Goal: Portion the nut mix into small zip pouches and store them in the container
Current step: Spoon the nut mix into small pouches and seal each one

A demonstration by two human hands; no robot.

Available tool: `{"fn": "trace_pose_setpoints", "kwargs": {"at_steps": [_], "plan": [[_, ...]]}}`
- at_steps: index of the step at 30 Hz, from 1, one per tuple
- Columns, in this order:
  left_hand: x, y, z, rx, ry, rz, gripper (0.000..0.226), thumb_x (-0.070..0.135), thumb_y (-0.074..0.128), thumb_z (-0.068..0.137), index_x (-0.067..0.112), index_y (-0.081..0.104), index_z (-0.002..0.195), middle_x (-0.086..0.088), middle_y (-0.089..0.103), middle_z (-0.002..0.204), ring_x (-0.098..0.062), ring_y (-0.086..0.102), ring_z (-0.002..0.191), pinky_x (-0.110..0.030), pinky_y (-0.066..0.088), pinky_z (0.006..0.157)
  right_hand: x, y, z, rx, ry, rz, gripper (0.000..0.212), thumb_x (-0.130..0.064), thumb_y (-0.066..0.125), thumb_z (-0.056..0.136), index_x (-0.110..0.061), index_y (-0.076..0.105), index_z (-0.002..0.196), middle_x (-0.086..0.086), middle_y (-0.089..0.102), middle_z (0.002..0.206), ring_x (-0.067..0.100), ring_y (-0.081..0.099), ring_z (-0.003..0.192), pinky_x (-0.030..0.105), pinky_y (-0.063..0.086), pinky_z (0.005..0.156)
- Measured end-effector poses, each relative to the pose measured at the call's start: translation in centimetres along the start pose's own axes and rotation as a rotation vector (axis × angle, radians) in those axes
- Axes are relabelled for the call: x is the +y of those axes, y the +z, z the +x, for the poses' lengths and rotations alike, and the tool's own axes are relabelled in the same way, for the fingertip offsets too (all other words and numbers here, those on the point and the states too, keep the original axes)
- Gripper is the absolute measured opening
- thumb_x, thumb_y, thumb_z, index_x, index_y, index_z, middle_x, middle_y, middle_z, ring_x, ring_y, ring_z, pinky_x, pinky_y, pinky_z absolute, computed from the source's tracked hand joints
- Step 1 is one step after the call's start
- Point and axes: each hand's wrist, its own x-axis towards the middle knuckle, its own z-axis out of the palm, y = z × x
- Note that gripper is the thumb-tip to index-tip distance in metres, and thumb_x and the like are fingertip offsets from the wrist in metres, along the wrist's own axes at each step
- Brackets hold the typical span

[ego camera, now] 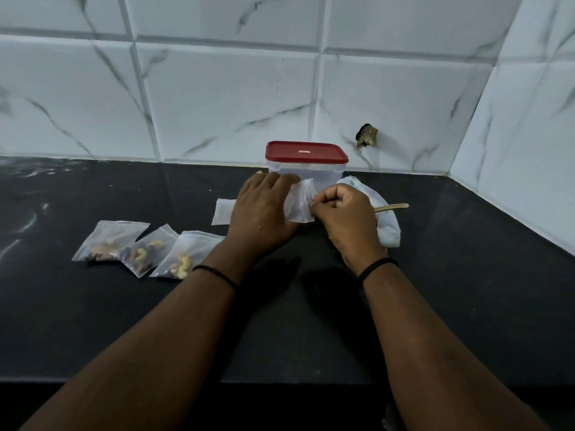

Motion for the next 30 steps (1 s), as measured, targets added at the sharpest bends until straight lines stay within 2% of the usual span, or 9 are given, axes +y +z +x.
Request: {"fn": "trace_pose_setpoints", "kwargs": {"at_steps": [4, 7, 10, 13, 17, 20, 24, 27, 30], "plan": [[0.0, 0.4, 0.0, -0.022, -0.029, -0.029, 0.063, 0.042, 0.085, 0.066, 0.021, 0.058, 0.119, -0.001, 0.06, 0.106, -0.022, 0.054, 0.101, -0.03, 0.037, 0.091, -0.6, -0.1, -0.6, 0.089, -0.277, -0.21, 0.023, -0.042, 0.066, 0.091, -0.02, 0.065, 0.087, -0.012, 0.065, 0.082, -0.003, 0.058, 0.073, 0.006, 0.041, 0.064], [0.4, 0.3, 0.0, -0.02, -0.007, -0.099, 0.055, 0.043, 0.08, 0.07, 0.018, 0.059, 0.115, -0.001, 0.059, 0.102, -0.019, 0.052, 0.096, -0.027, 0.036, 0.085, -0.7, 0.3, -0.9, -0.008, -0.319, -0.236, 0.042, -0.06, 0.059, 0.088, -0.019, 0.066, 0.078, -0.008, 0.065, 0.073, 0.006, 0.06, 0.069, 0.02, 0.048, 0.063], [0.2, 0.4, 0.0, -0.027, -0.002, -0.113, 0.056, 0.042, 0.08, 0.07, 0.018, 0.059, 0.115, -0.001, 0.059, 0.103, -0.02, 0.053, 0.096, -0.03, 0.041, 0.085, -0.4, 0.2, -0.6, -0.02, -0.273, -0.236, 0.026, -0.037, 0.068, 0.09, -0.016, 0.065, 0.075, -0.005, 0.064, 0.068, 0.012, 0.06, 0.066, 0.031, 0.05, 0.064], [0.1, 0.2, 0.1, -0.022, -0.011, -0.149, 0.048, 0.037, 0.077, 0.075, 0.018, 0.059, 0.115, 0.0, 0.059, 0.103, -0.018, 0.052, 0.095, -0.035, 0.046, 0.084, -0.8, -0.1, -0.5, -0.04, -0.298, -0.024, 0.01, -0.024, 0.064, 0.096, -0.02, 0.065, 0.087, -0.01, 0.068, 0.079, 0.002, 0.065, 0.075, 0.02, 0.052, 0.07], [-0.6, -0.1, -0.1, -0.02, -0.011, -0.157, 0.045, 0.041, 0.079, 0.076, 0.017, 0.062, 0.109, -0.001, 0.061, 0.099, -0.02, 0.054, 0.092, -0.039, 0.047, 0.079, -0.5, 0.0, -0.7, -0.058, -0.377, -0.066, 0.013, -0.03, 0.056, 0.101, -0.021, 0.065, 0.103, -0.004, 0.069, 0.088, 0.007, 0.065, 0.083, 0.028, 0.056, 0.074], [-0.9, 0.1, -0.3, 0.012, 0.002, -0.152, 0.058, 0.054, 0.08, 0.071, 0.019, 0.062, 0.114, 0.001, 0.062, 0.105, -0.019, 0.056, 0.096, -0.036, 0.046, 0.085, -0.1, -0.1, -0.7, -0.073, -0.403, -0.159, 0.017, -0.034, 0.055, 0.101, -0.025, 0.067, 0.107, -0.007, 0.071, 0.092, 0.007, 0.067, 0.085, 0.035, 0.057, 0.075], [0.1, -0.1, -0.2, 0.003, 0.028, -0.223, 0.058, 0.059, 0.071, 0.073, 0.019, 0.063, 0.114, 0.004, 0.066, 0.106, -0.018, 0.06, 0.097, -0.037, 0.047, 0.088, -0.5, 0.0, -0.9, -0.119, -0.389, -0.057, 0.02, -0.032, 0.061, 0.098, -0.018, 0.075, 0.099, -0.008, 0.074, 0.087, 0.003, 0.068, 0.082, 0.029, 0.057, 0.077], [-0.4, -0.4, -0.1, -0.026, 0.005, -0.259, 0.047, 0.048, 0.076, 0.07, 0.02, 0.064, 0.105, 0.004, 0.065, 0.095, -0.019, 0.059, 0.089, -0.037, 0.047, 0.077, -0.3, -0.4, -0.7, -0.123, -0.379, -0.122, 0.056, -0.057, 0.052, 0.094, -0.008, 0.072, 0.075, 0.003, 0.064, 0.061, 0.017, 0.06, 0.063, 0.039, 0.052, 0.063], [-1.3, -0.5, -0.1, -0.021, -0.002, -0.221, 0.041, 0.039, 0.082, 0.07, 0.021, 0.066, 0.103, 0.004, 0.064, 0.093, -0.02, 0.058, 0.088, -0.033, 0.045, 0.074, -0.2, -0.7, -0.6, -0.069, -0.411, -0.246, 0.067, -0.071, 0.041, 0.089, -0.014, 0.07, 0.068, -0.004, 0.052, 0.054, 0.019, 0.057, 0.069, 0.046, 0.051, 0.07]]}}
